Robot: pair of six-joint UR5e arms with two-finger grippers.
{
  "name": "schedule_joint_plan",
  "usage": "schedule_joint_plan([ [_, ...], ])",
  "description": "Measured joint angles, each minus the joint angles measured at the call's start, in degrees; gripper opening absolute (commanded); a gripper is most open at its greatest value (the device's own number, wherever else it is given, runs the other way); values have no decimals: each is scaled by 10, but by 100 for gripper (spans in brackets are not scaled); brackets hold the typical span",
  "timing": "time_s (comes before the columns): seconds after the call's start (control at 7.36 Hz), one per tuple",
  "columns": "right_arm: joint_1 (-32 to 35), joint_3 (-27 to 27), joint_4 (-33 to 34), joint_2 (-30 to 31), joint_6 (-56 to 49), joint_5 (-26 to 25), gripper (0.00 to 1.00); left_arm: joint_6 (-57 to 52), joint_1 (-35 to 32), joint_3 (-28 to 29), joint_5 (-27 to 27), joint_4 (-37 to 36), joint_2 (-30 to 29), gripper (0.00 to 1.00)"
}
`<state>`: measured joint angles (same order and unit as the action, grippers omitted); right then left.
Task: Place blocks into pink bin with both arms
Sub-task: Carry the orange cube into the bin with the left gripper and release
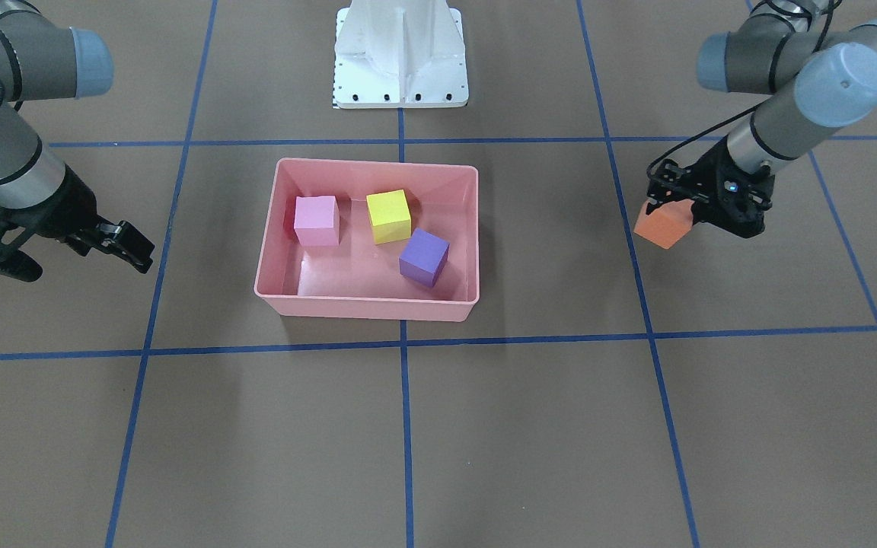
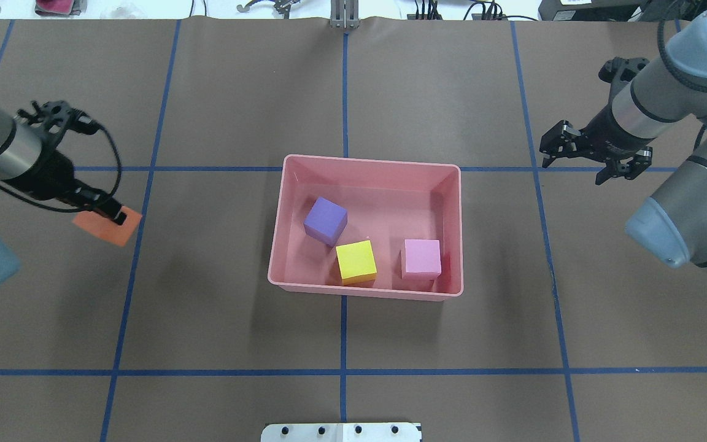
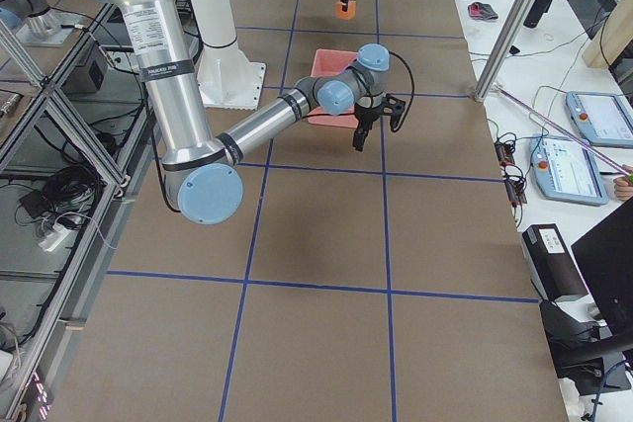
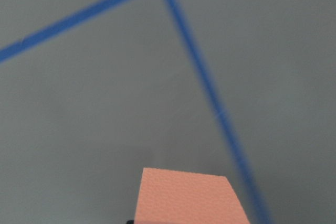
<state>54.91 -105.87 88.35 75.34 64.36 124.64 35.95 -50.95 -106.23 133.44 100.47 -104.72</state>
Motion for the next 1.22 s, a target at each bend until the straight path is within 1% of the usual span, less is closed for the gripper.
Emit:
schedule_joint_plan([
  [0.27,16,11,-1,16,-48,5,100,145,45,-1,5,-64,-136,0],
  [0.41,20,17,-1,21,-62,6,100,201,71,10,0,-79,-189,0],
  [0.54,21,20,-1,24,-69,6,100,249,100,35,-19,-85,-241,0],
  [0.68,22,23,-1,26,-71,6,100,288,135,75,-57,-87,-296,0],
  [0.82,22,26,-1,27,-73,6,100,312,164,131,-97,-86,-351,0],
  [0.95,22,30,-2,27,-74,5,100,321,177,187,-120,-82,-395,0],
  [1.09,22,33,-2,26,-74,5,100,322,182,229,-133,-71,-418,0],
  [1.22,22,34,-3,26,-74,5,100,322,184,260,-143,-51,-428,0],
])
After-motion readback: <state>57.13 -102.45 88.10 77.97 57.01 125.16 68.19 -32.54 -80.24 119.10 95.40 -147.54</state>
